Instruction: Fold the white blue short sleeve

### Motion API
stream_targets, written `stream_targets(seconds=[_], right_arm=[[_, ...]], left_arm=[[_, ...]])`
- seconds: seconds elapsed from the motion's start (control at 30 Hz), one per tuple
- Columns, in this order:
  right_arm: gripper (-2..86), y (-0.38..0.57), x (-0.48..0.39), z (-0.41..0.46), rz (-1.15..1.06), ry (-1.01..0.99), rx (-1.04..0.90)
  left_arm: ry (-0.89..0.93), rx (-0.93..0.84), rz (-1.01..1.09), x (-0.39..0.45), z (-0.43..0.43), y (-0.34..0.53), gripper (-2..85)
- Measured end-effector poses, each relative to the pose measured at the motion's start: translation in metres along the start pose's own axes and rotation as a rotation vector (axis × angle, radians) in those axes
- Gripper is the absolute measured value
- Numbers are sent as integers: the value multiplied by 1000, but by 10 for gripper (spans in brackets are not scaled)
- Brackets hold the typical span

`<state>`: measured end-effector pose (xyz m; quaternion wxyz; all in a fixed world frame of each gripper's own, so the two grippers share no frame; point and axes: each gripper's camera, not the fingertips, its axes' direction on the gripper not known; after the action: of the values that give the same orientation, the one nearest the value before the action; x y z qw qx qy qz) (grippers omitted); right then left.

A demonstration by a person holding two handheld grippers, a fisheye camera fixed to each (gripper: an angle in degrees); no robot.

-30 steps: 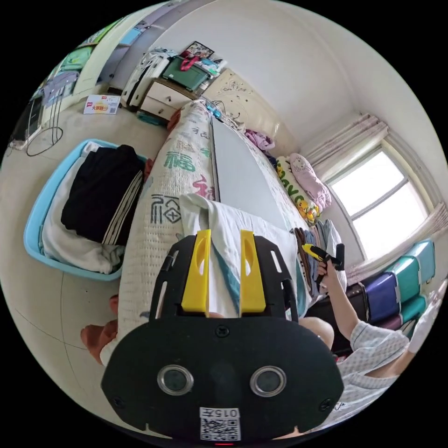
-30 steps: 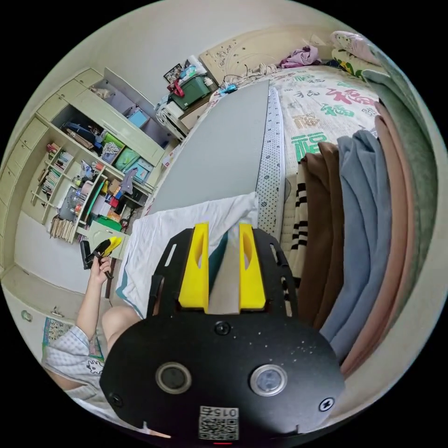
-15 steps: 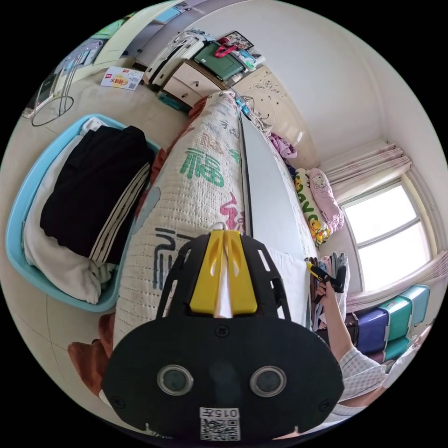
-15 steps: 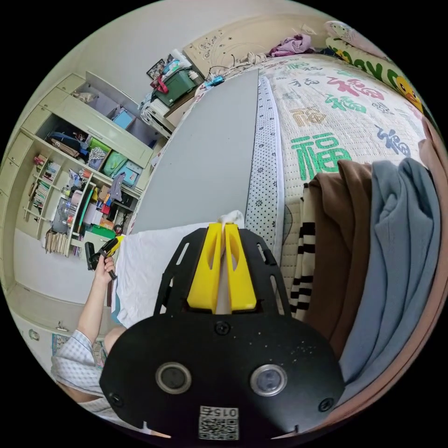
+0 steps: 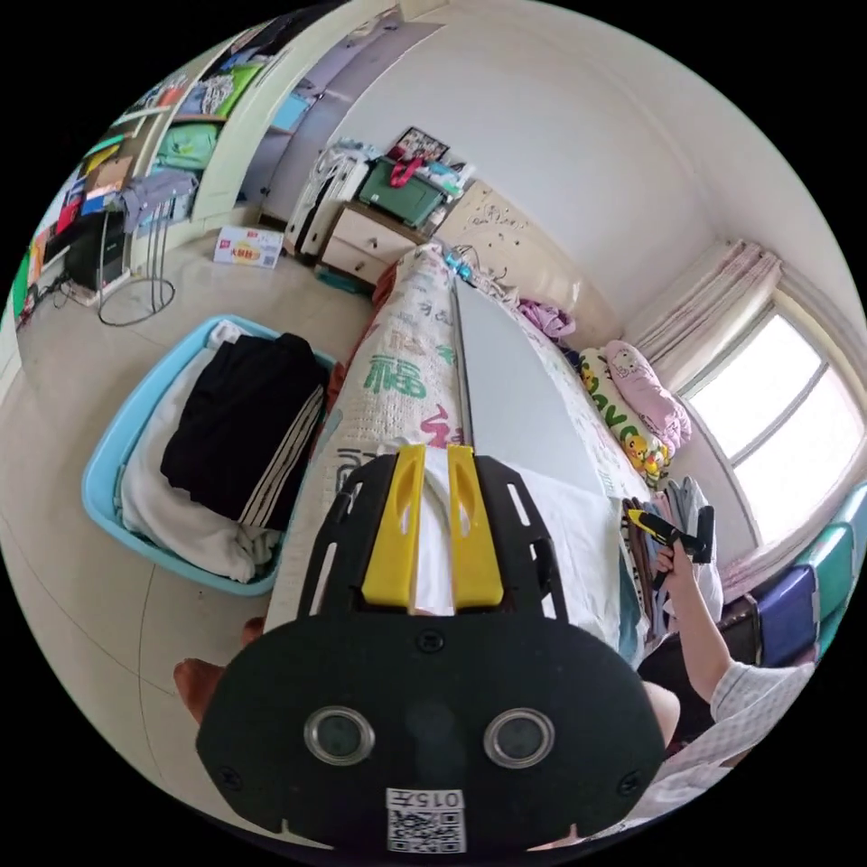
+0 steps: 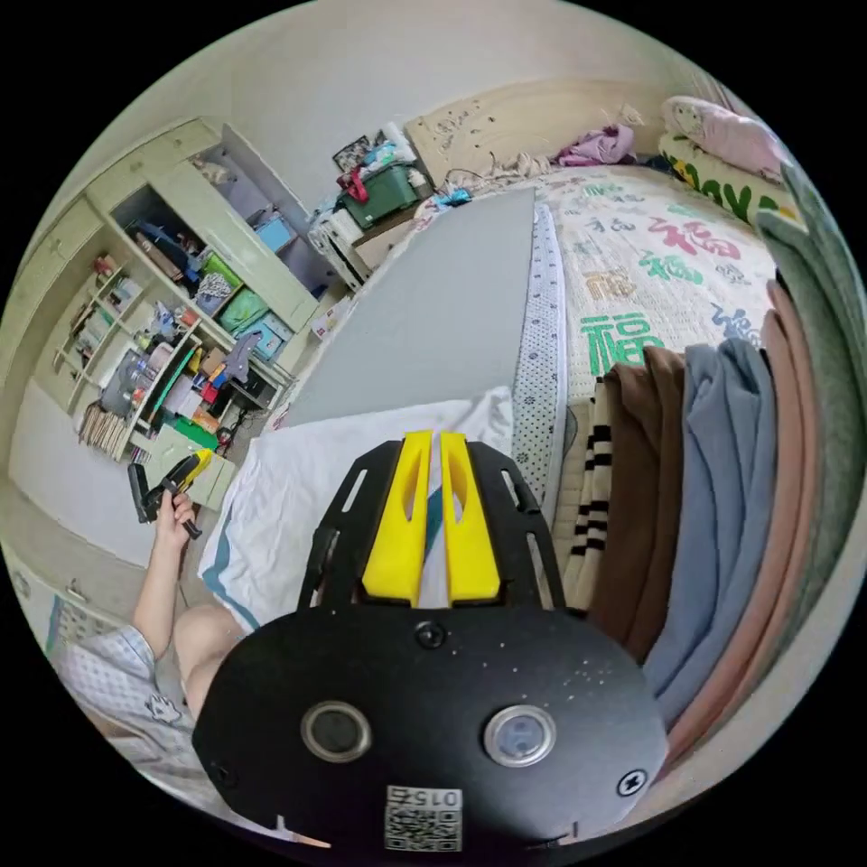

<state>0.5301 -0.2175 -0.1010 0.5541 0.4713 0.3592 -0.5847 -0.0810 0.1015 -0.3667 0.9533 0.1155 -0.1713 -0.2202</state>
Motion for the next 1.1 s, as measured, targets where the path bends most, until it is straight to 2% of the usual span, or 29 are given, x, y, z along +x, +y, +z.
stream_targets(seconds=[0.13, 0.23, 0.37, 0.5, 0.63, 0.73, 0.97, 1.1], right_arm=[[7, 132, -67, -47, -224, -37, 64], [12, 236, -98, -55, -317, -84, 43], [17, 338, -99, -27, -318, -34, -19], [27, 389, -82, 9, -322, 3, -96], [46, 425, -75, 47, -402, 7, -179], [63, 445, -68, 87, -461, 80, -263], [60, 494, -33, 161, -576, 176, -413], [58, 521, -4, 184, -594, 193, -448]], left_arm=[[-11, -25, 311, 87, -58, 67, 57], [-55, -94, 442, 126, -71, 118, 56], [-40, -199, 412, 146, -65, 156, 61], [-81, -319, 372, 168, -45, 174, 75], [-110, -293, 349, 186, -30, 182, 72], [-184, -319, 353, 196, -19, 181, 77], [-125, -440, 259, 188, 15, 168, 98], [-198, -405, 241, 189, 18, 167, 40]])
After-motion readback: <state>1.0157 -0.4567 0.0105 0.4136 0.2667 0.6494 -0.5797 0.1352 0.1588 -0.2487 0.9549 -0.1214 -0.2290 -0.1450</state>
